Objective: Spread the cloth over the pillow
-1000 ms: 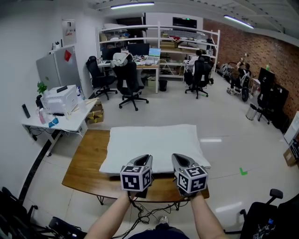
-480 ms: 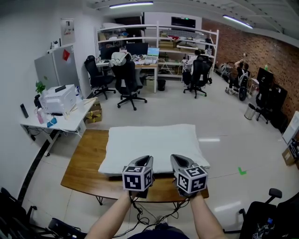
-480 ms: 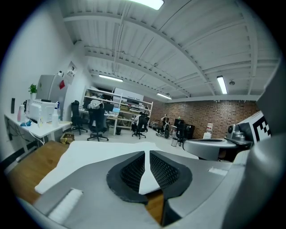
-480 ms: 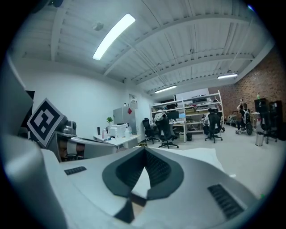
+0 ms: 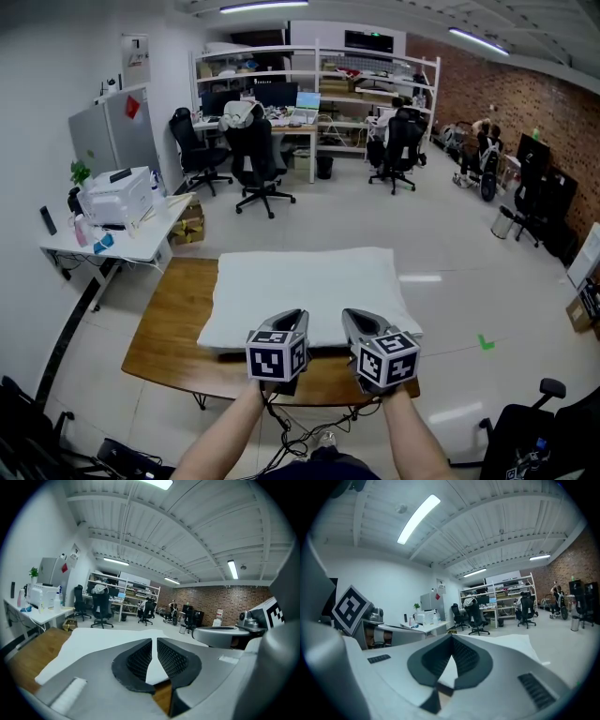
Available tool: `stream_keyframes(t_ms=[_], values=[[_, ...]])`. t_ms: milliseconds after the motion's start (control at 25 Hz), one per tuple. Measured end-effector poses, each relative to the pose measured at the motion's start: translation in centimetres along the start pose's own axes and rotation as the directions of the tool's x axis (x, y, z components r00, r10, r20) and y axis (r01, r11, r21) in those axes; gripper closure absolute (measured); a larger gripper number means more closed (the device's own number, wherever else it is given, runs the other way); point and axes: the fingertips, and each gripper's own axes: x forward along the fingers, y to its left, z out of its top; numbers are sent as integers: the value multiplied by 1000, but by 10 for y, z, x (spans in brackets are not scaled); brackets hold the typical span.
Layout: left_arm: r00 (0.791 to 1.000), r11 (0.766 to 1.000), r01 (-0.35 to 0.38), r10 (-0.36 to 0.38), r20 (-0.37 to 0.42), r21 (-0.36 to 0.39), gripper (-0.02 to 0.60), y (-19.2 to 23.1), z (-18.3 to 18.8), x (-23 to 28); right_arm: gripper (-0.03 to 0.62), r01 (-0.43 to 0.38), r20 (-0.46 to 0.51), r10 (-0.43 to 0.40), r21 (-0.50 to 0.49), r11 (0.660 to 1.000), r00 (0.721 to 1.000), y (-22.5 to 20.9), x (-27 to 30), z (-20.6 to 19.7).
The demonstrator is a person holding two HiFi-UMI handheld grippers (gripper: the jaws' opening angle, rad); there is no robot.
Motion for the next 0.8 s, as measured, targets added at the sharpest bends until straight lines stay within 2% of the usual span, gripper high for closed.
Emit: stream_keyframes(t_ms=[800], values=[[1000,1000,-3,3,-20,-5,540,-3,-3,7,591,-30,0,30,13,999,1000,-4,-1,3]])
